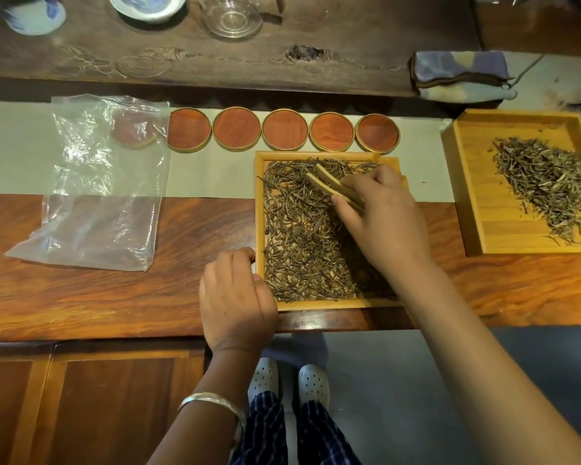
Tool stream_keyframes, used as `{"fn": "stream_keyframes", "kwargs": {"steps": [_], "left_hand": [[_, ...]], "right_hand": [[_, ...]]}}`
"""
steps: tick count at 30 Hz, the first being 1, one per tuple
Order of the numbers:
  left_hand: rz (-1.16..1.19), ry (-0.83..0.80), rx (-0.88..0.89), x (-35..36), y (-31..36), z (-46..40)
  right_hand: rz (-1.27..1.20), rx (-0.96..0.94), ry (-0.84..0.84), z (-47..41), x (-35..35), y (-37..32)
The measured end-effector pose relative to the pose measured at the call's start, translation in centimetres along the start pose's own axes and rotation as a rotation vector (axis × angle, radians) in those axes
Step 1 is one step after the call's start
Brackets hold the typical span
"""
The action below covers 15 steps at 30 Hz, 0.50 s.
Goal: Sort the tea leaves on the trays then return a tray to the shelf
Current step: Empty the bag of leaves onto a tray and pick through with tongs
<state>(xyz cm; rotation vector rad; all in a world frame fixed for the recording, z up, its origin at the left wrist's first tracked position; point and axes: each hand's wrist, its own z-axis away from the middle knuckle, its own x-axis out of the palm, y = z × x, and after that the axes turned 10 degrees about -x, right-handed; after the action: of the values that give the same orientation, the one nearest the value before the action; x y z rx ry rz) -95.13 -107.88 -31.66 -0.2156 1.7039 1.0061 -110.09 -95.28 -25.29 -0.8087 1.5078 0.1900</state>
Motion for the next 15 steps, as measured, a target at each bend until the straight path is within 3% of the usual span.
{"fn": "stream_keyframes", "kwargs": {"steps": [4,10,15], "left_hand": [[0.014,0.005,0.016,0.1,-0.2,0.0],[0.006,0.035,0.028,0.1,-0.2,0.0],[0.000,0.026,0.023,0.0,0.0,-0.1]], "right_hand": [[0.048,0.034,-0.036,0.9,0.2,1.0],[0.027,0.139,0.040,0.6,-0.3,2.4],[0.045,0.087,-0.017,-0.8,0.5,1.3]]}}
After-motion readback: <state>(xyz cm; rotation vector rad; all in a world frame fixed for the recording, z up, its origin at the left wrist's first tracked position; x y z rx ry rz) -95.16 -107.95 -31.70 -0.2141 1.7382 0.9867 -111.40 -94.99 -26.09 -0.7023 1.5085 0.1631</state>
